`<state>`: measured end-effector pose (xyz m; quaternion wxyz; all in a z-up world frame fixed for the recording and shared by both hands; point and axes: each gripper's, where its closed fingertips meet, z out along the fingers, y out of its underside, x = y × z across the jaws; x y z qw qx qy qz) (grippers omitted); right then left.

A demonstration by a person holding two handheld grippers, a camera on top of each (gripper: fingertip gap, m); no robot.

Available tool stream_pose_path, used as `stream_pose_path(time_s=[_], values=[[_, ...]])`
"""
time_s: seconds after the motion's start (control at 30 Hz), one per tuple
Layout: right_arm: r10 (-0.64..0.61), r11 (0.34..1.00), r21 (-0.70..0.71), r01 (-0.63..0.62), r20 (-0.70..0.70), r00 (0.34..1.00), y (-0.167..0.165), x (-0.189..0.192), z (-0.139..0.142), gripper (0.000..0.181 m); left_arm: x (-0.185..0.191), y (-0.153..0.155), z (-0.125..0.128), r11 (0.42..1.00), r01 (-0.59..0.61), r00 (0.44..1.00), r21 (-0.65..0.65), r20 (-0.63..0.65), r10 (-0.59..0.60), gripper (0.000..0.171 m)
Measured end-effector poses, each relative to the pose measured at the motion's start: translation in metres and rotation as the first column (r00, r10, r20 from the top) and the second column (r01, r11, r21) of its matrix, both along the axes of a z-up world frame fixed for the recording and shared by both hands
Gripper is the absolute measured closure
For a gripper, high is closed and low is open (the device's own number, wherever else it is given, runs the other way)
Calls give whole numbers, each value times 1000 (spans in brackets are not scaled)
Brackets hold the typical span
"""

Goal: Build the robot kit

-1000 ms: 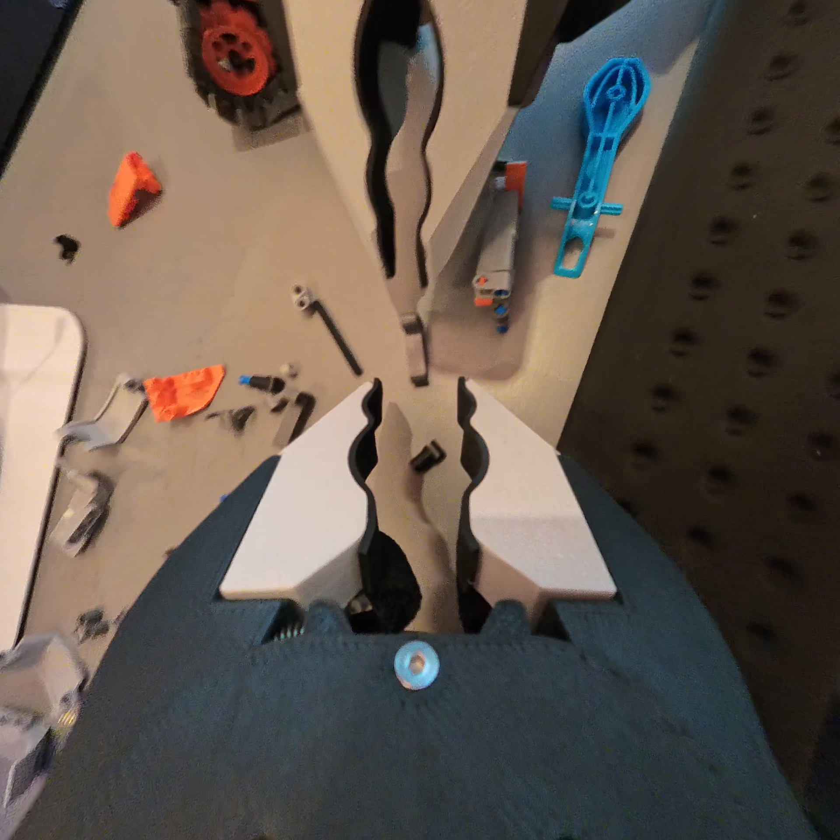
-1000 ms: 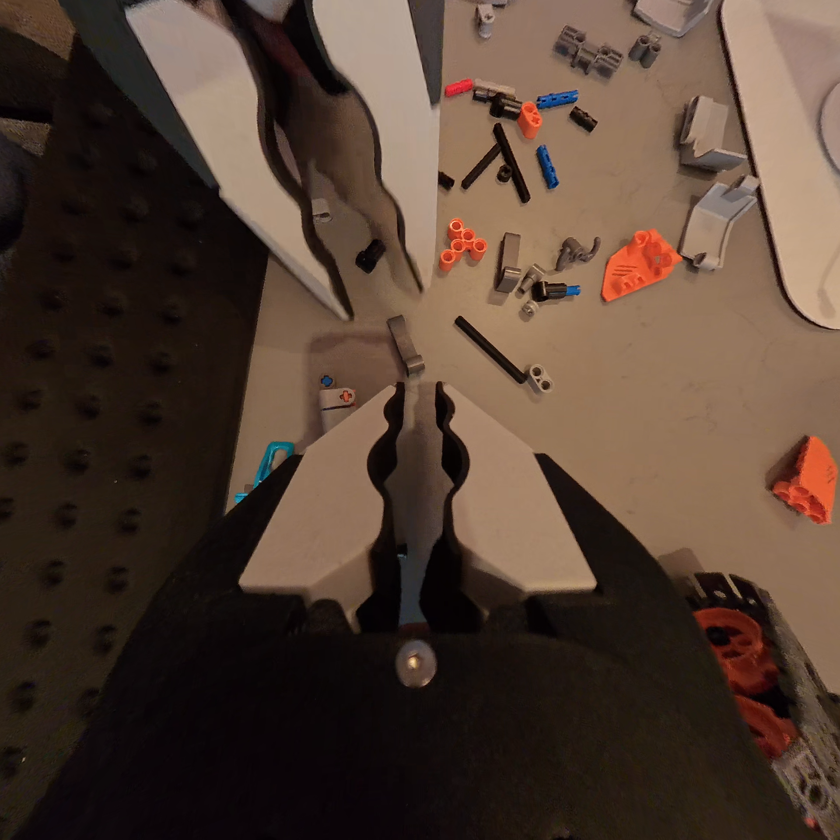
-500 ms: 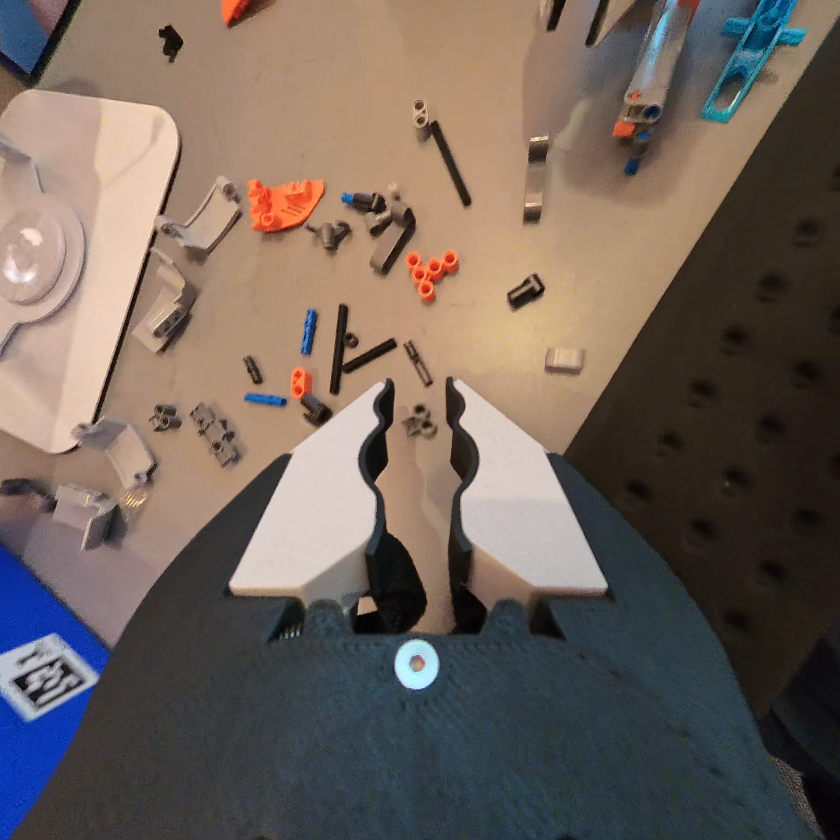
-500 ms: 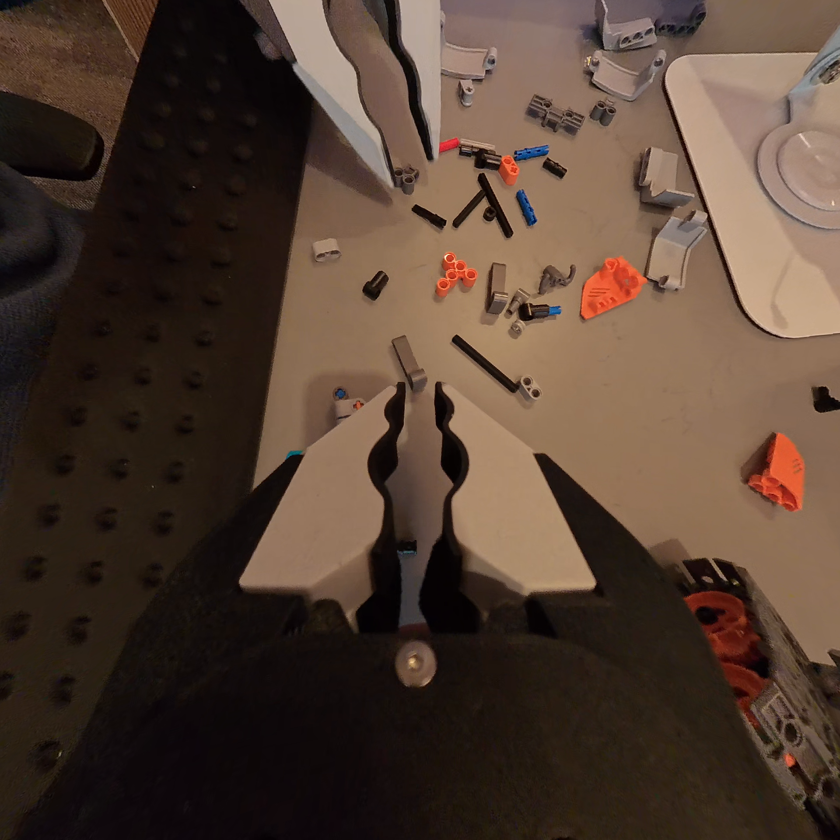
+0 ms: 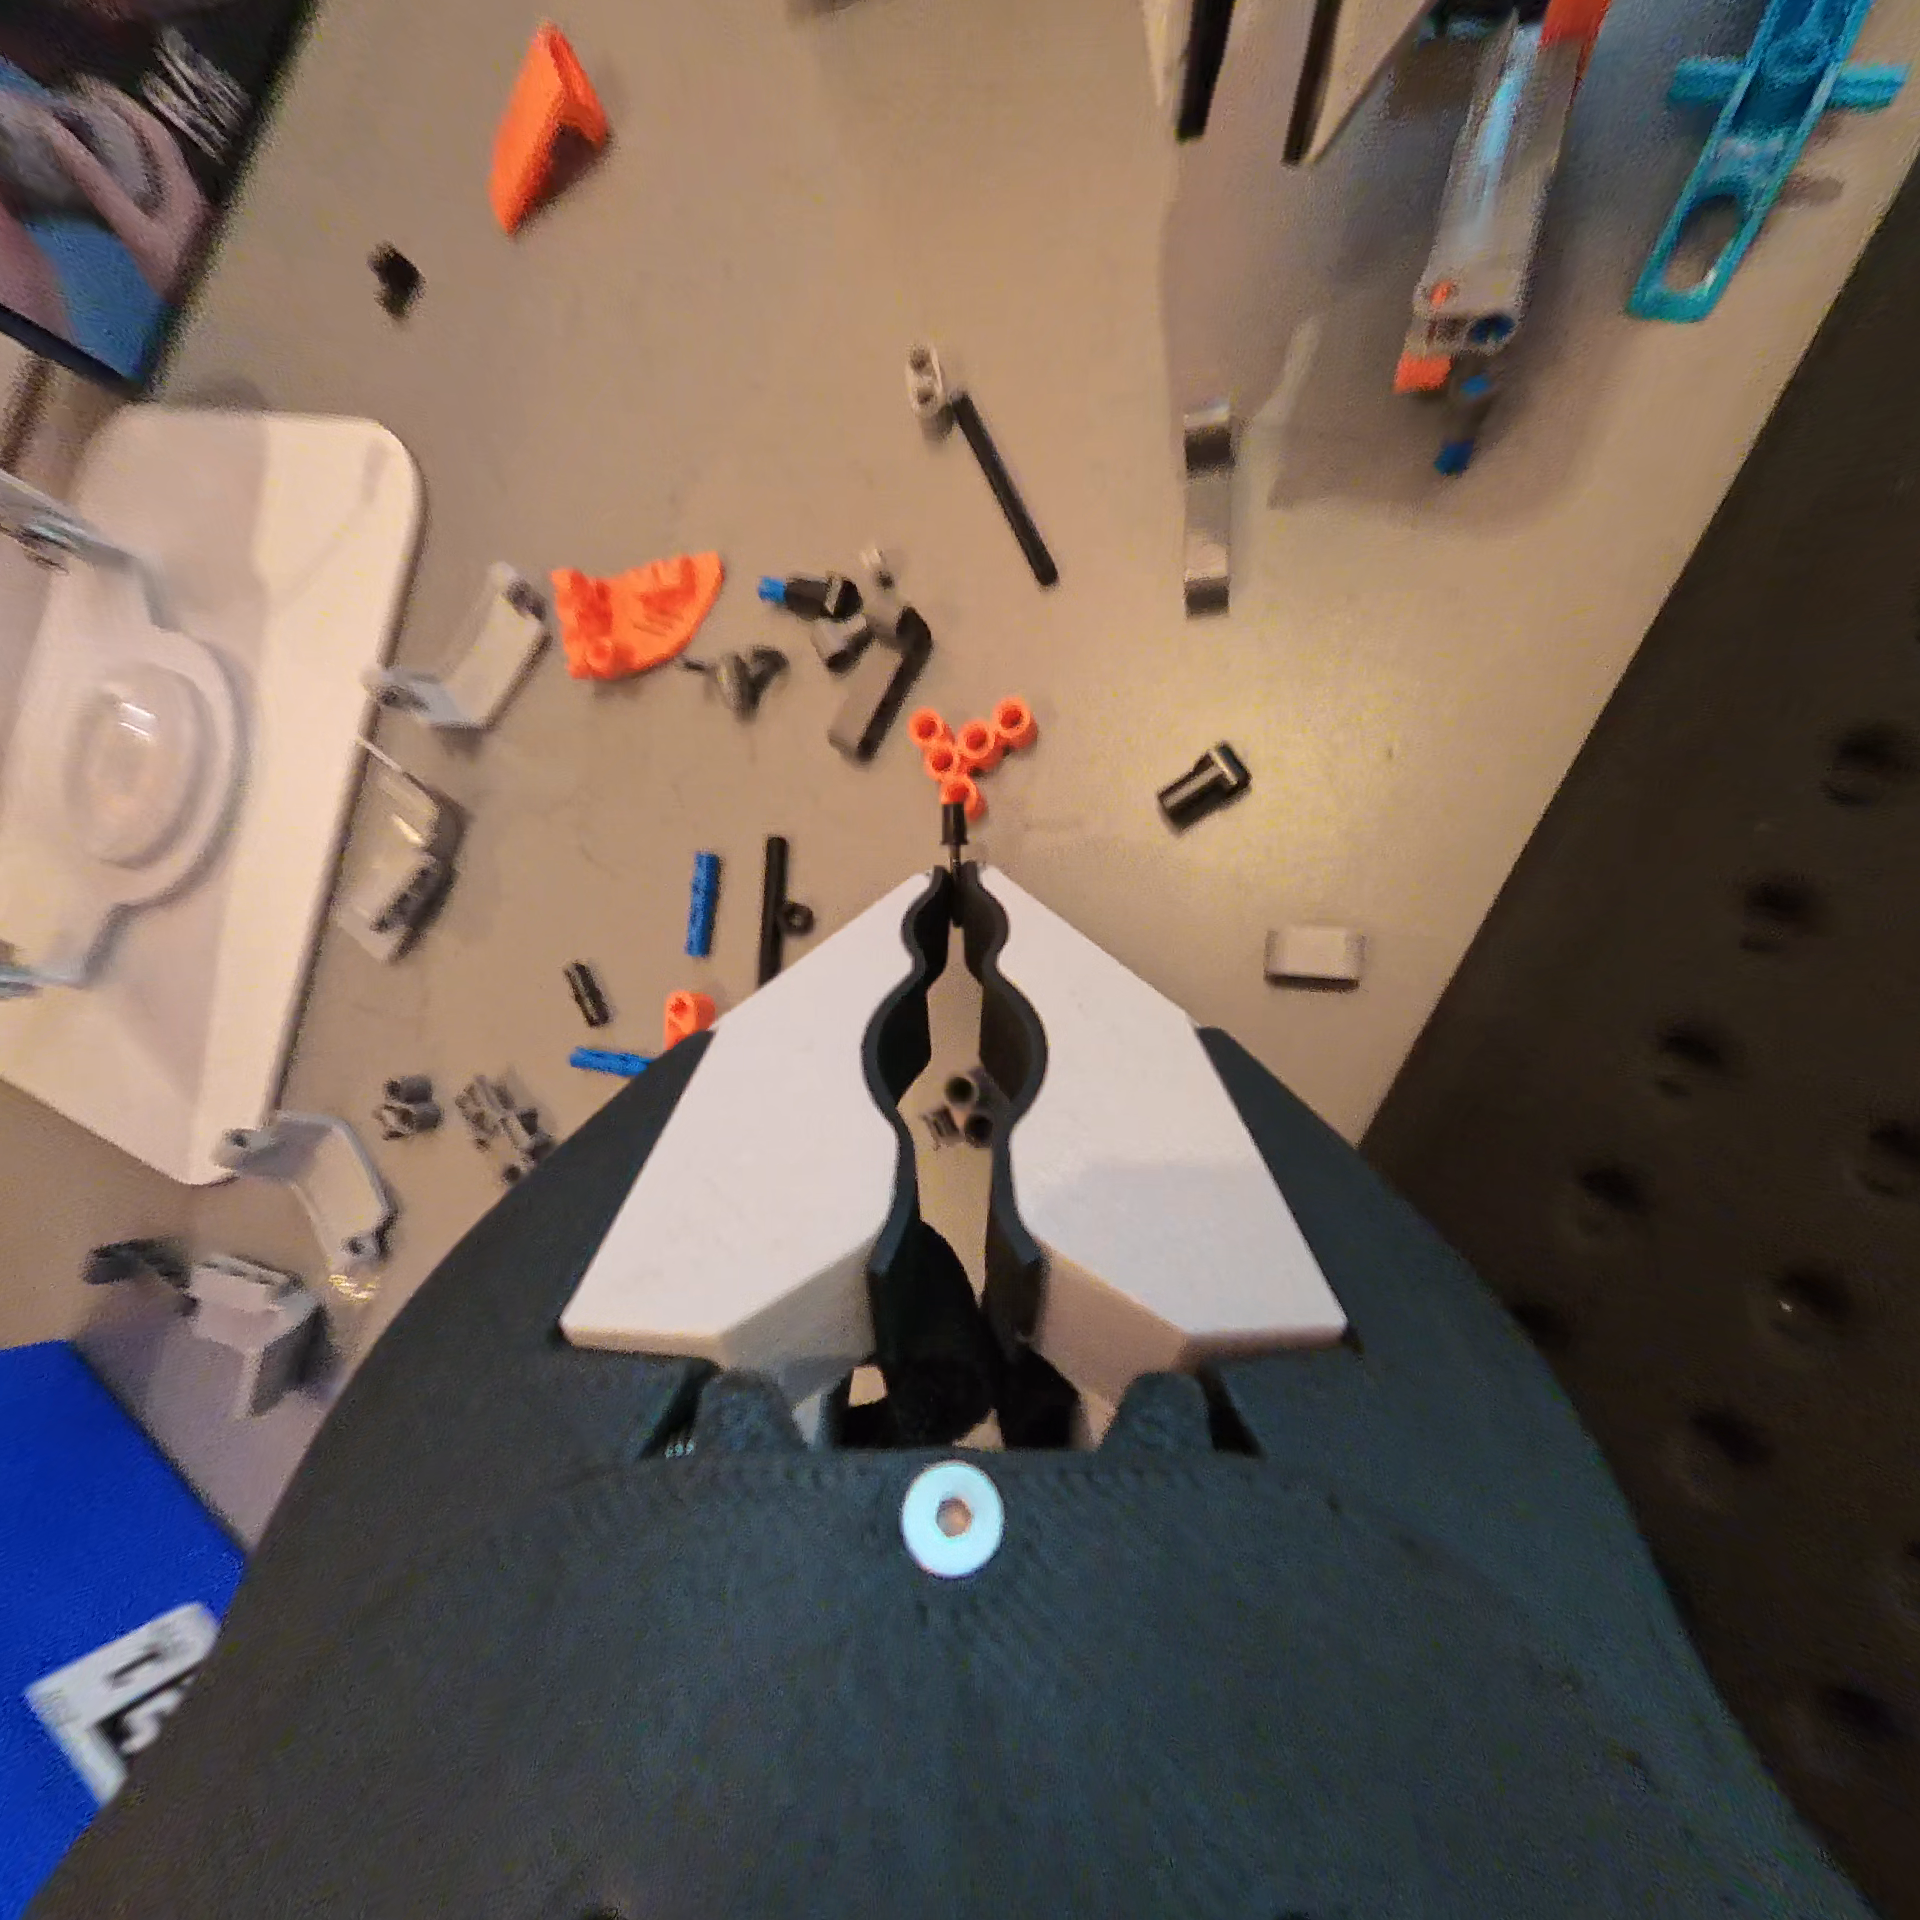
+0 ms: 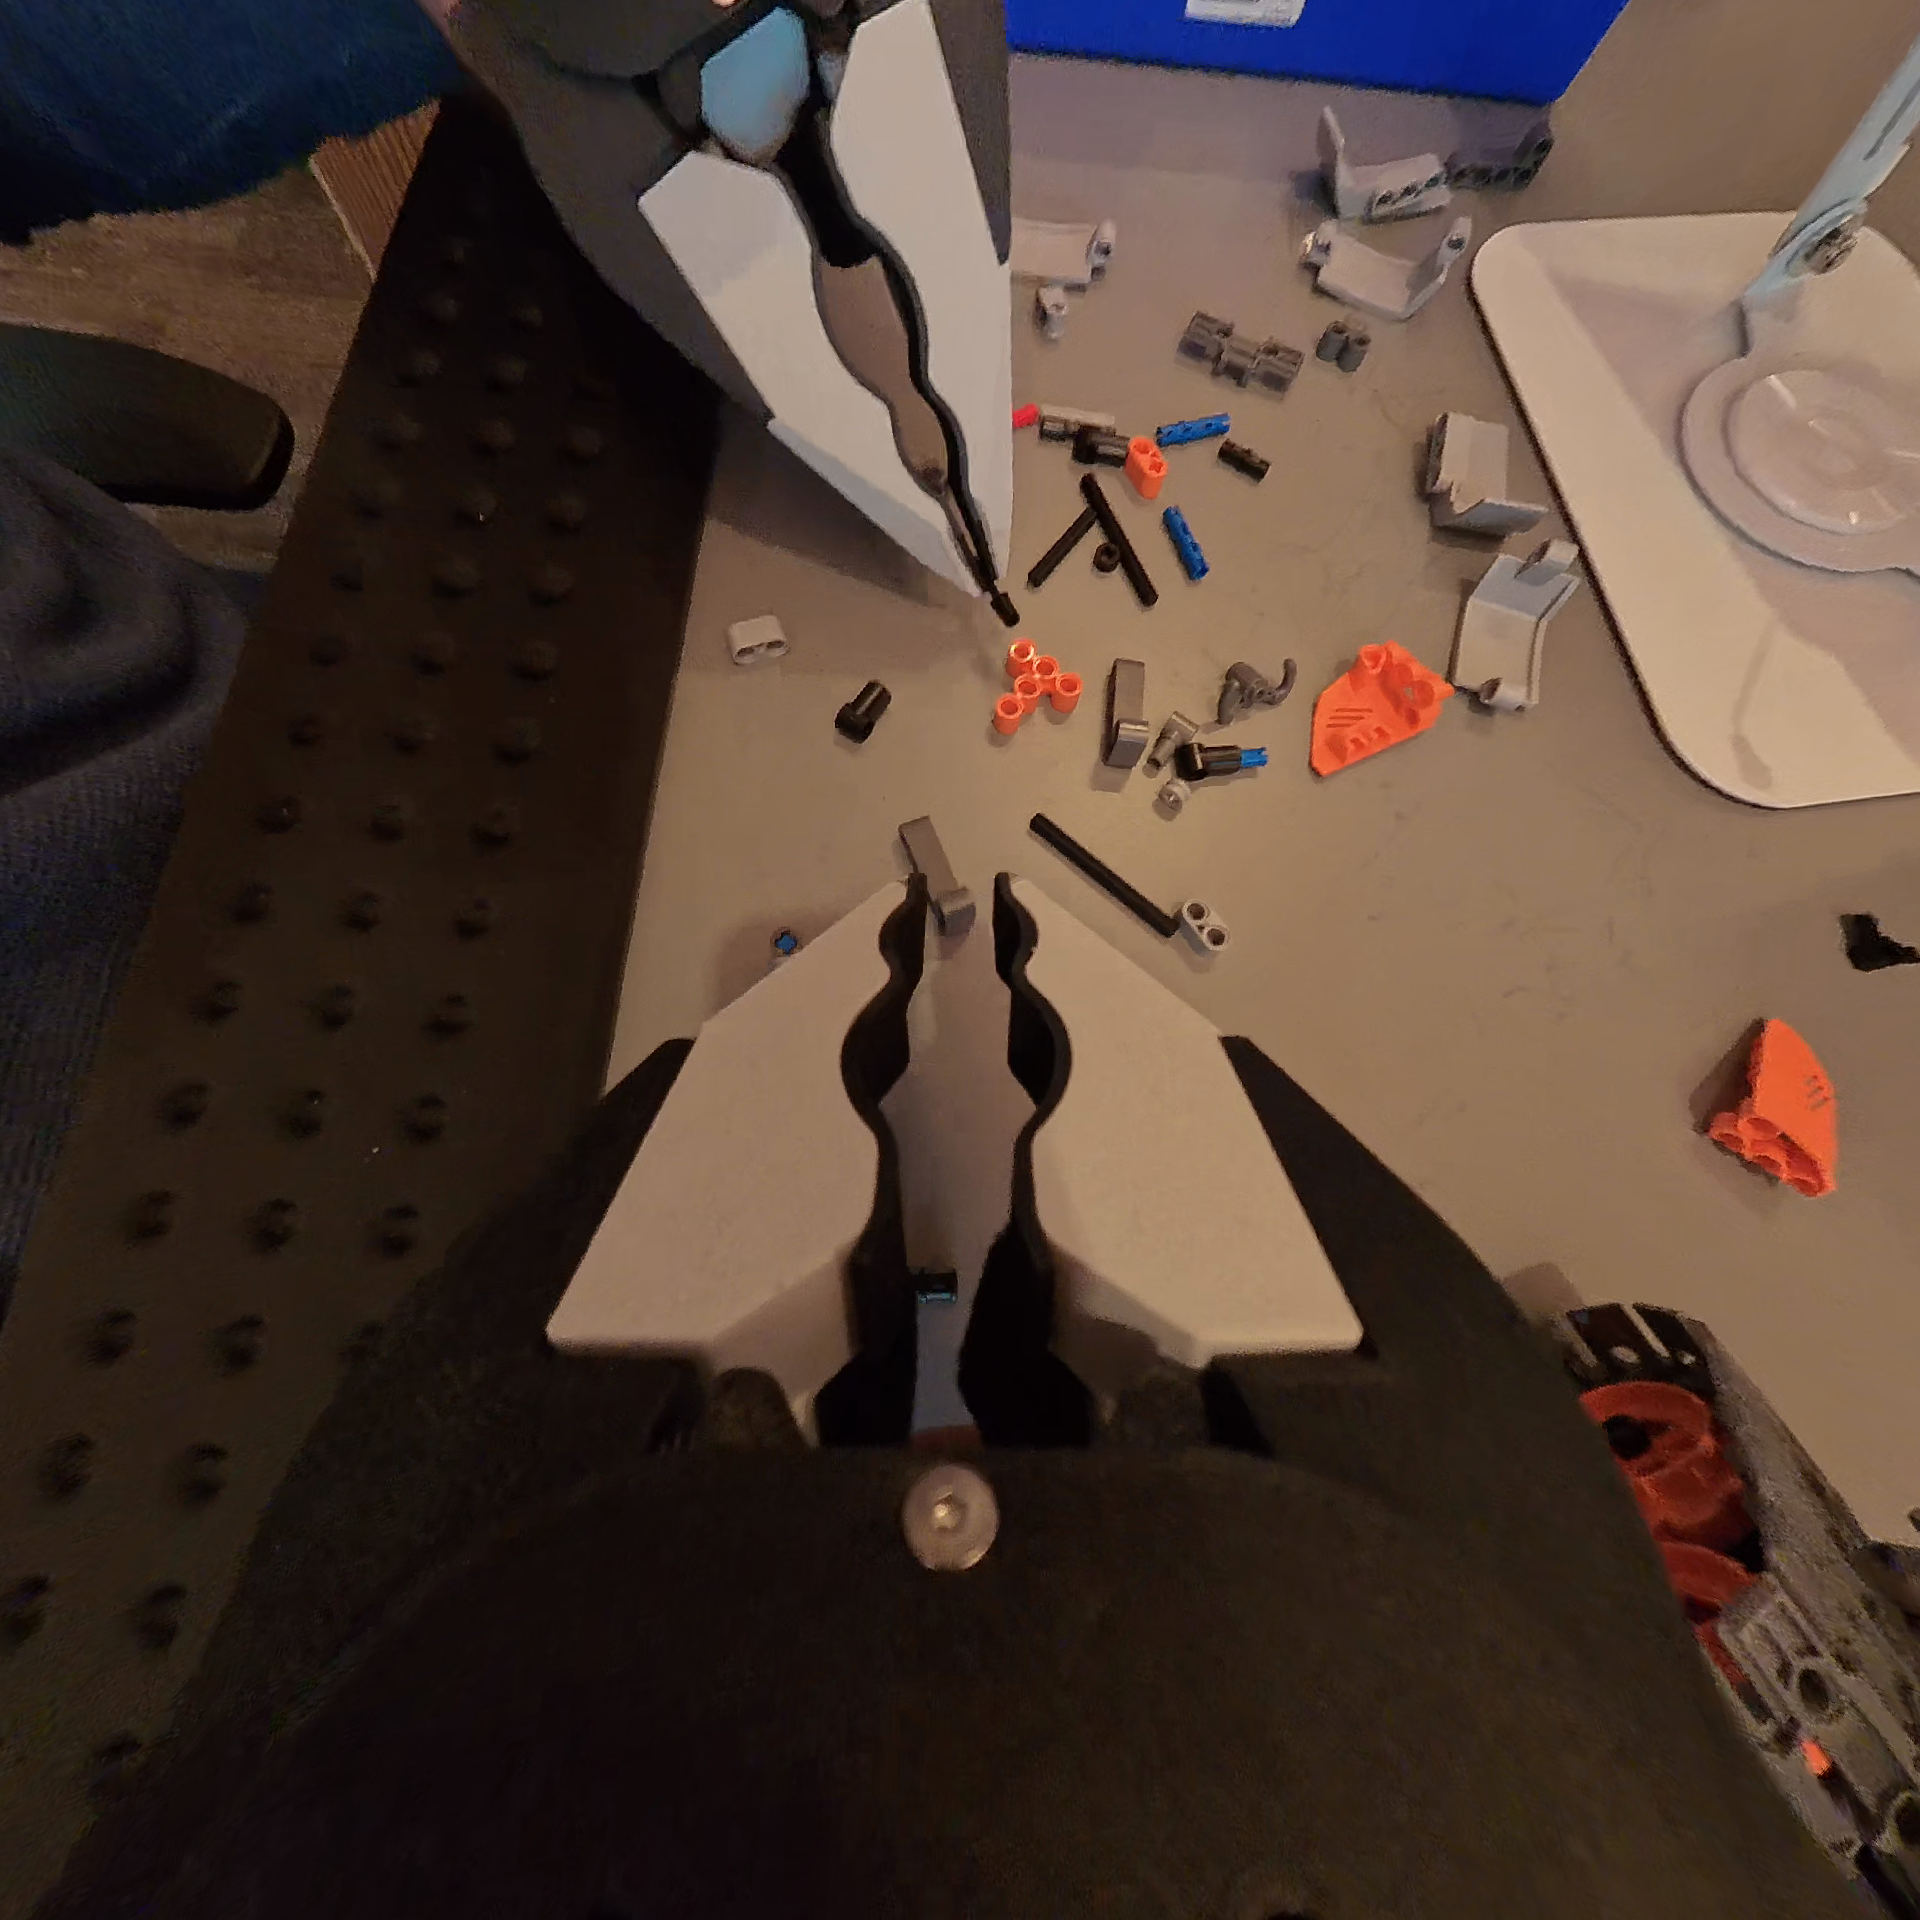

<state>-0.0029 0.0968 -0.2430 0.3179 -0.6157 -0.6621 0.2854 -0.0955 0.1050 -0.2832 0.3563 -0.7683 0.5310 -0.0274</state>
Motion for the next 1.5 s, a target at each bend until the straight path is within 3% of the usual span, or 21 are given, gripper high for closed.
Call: stream_pose_path(time_s=[0.1, 0.23, 0.37, 0.7, 1.07, 1.2, 1.23, 1.3, 1.5], values=[[25, 997, 72, -19, -82, 996, -2, -4, 18, 167, 16, -1, 19, 990, 83, 997, 110, -14, -82, 171], [62, 977, 209, -32, -140, 988, -6, -6, 37, 166, 37, -1, 39, 976, 166, 984, 138, 34, -172, 171], [49, 969, 246, -8, -161, 986, -6, -4, 41, 162, 51, 1, 58, 953, 255, 965, 162, 14, -261, 171], [19, 940, 340, 40, -170, 985, 6, -4, 44, 161, 77, 11, 70, 909, 384, 922, 161, -18, -386, 171], [21, 928, 373, 15, -92, 996, 9, -7, 28, 178, 92, 2, 66, 880, 452, 891, 142, -31, -453, 171], [-6, 939, 341, 39, -97, 995, 13, -3, 28, 179, 94, 5, 66, 894, 423, 903, 147, 12, -429, 171], [-24, 944, 327, 54, -94, 995, 15, 0, 27, 180, 93, 8, 66, 913, 383, 920, 139, 33, -391, 163], [-38, 949, 308, 64, -90, 995, 19, 6, 25, 180, 83, 5, 53, 935, 351, 936, 46, 27, -352, 150], [-57, 959, 277, 65, -36, 998, 22, 14, 12, 180, 76, -11, 7, 936, 329, 943, -126, -3, -332, 149]])
